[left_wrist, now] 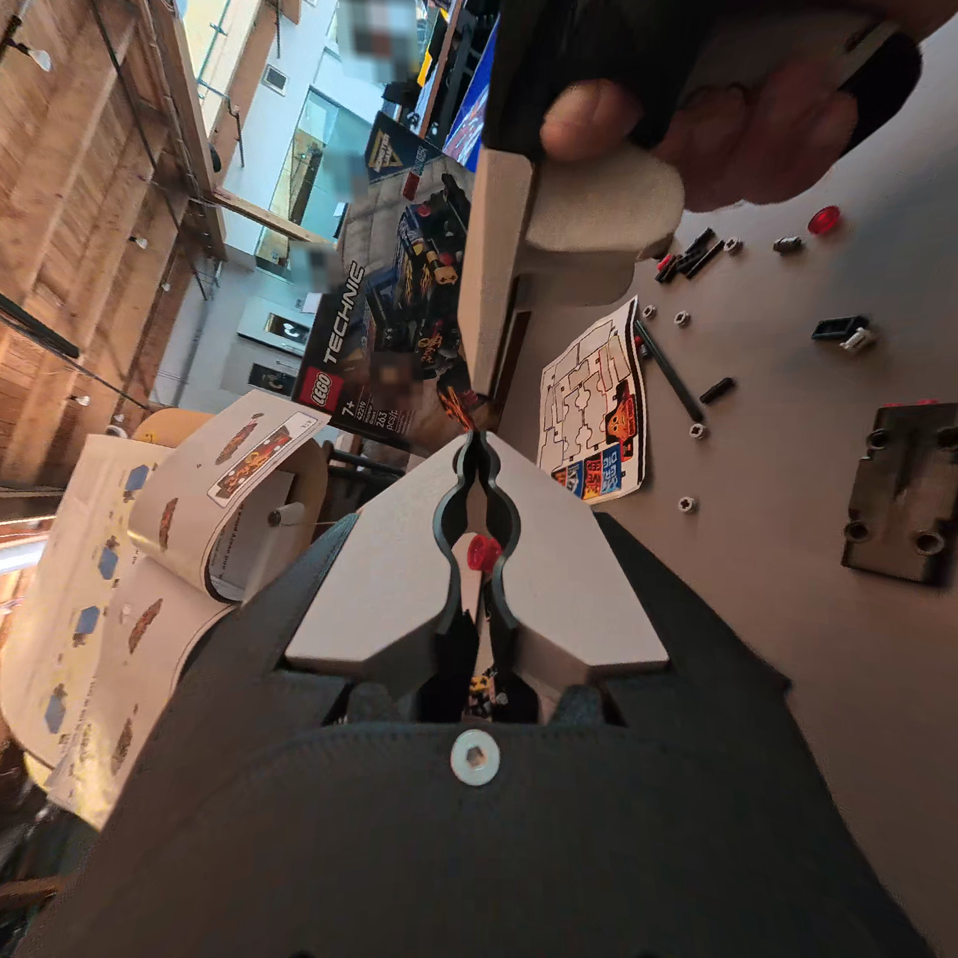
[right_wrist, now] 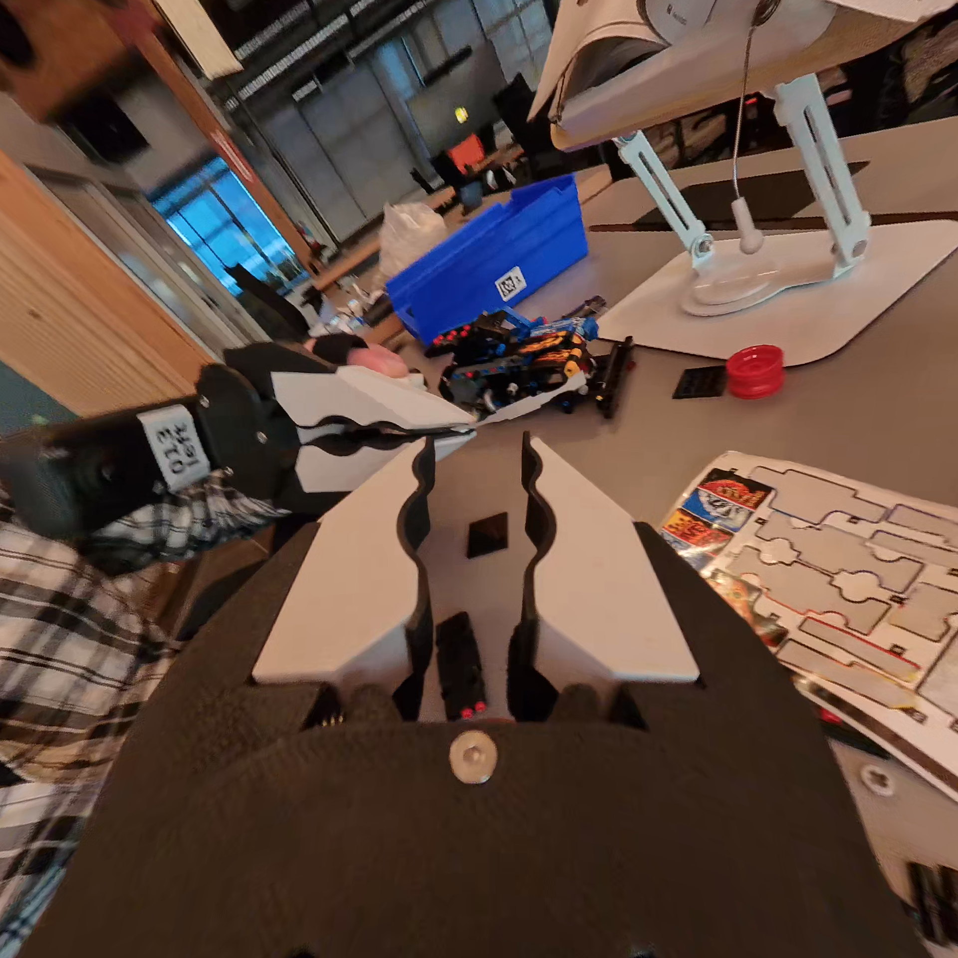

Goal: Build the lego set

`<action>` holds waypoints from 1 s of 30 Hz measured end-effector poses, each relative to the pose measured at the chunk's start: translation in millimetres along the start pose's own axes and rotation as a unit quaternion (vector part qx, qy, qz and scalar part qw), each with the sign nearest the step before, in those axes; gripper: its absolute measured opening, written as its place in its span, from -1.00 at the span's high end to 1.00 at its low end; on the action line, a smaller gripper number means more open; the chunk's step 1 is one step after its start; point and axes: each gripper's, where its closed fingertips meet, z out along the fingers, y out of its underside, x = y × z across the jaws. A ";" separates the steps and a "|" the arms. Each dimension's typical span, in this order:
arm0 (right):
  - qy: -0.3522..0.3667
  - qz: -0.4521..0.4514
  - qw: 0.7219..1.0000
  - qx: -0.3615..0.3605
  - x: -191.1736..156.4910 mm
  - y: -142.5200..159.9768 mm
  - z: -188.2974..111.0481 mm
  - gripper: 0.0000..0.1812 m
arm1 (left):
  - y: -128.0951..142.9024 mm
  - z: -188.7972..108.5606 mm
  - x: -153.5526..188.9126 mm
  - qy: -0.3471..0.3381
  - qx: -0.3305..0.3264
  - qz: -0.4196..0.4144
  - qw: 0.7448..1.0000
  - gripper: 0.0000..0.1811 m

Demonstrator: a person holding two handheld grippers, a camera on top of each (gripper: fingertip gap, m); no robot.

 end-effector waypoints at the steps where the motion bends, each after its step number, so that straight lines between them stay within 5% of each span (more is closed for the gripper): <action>1: -0.012 0.015 1.000 0.010 -1.5 -2.3 -1.9 0.66 | 0.0 0.9 0.8 -0.004 -0.003 0.010 1.000 1.00; 30: -0.040 0.107 0.993 0.018 1.9 8.1 2.0 0.99 | 0.4 11.3 12.4 -0.032 -0.048 0.083 0.995 1.00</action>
